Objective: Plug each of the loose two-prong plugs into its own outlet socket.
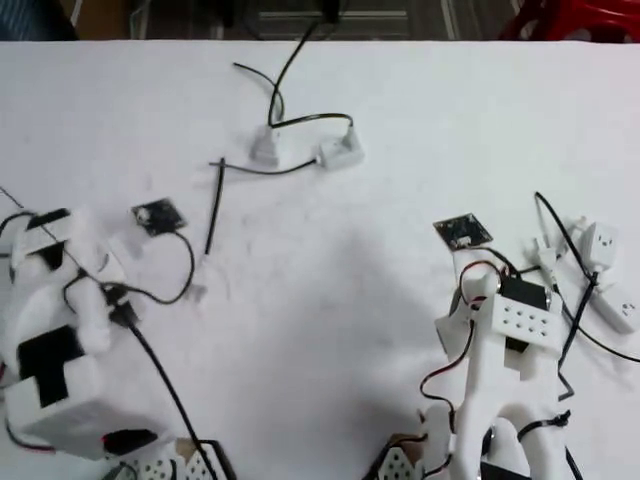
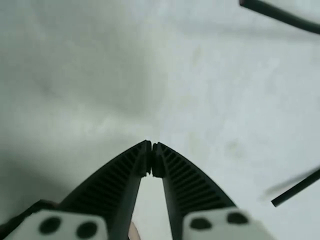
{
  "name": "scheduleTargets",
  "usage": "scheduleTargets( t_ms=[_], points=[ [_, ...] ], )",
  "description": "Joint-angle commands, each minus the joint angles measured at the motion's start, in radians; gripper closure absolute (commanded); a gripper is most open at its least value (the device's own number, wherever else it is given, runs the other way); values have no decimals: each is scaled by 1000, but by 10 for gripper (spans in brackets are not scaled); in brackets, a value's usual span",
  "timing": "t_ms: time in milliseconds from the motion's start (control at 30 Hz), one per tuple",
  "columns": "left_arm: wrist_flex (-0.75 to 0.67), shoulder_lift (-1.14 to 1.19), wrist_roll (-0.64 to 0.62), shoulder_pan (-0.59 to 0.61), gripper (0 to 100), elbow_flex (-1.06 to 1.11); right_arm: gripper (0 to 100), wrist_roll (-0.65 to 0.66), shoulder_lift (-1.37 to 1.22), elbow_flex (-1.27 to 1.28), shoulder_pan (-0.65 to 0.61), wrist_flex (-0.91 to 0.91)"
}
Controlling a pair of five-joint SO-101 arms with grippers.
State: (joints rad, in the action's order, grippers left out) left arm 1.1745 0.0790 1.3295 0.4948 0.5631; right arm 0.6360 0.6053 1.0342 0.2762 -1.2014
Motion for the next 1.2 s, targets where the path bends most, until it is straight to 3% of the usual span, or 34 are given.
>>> scheduleTargets(
  t_ms=[0, 233, 400, 533, 767, 867, 967, 1167],
  points=[
    [204, -249, -146, -185, 933, -38, 981, 8, 16, -8, 10, 4],
    [189, -628, -474, -513, 932, 130, 981, 8, 16, -11, 10, -25],
    [-71, -750, -779, -763, 932, 298, 981, 8, 18, -11, 10, -48],
    [-241, -677, -835, -877, 932, 361, 981, 8, 18, -11, 38, -54],
    [-414, -278, -835, -932, 898, 281, 981, 123, 18, -69, 185, -54],
    [-232, -154, -867, -923, 771, 100, 981, 133, 18, -87, 213, -56],
    [-153, -58, -885, -926, 644, 14, 981, 133, 18, -95, 216, -54],
    [-140, -36, -924, -852, 661, -32, 981, 127, 18, -97, 209, -54]
  ],
)
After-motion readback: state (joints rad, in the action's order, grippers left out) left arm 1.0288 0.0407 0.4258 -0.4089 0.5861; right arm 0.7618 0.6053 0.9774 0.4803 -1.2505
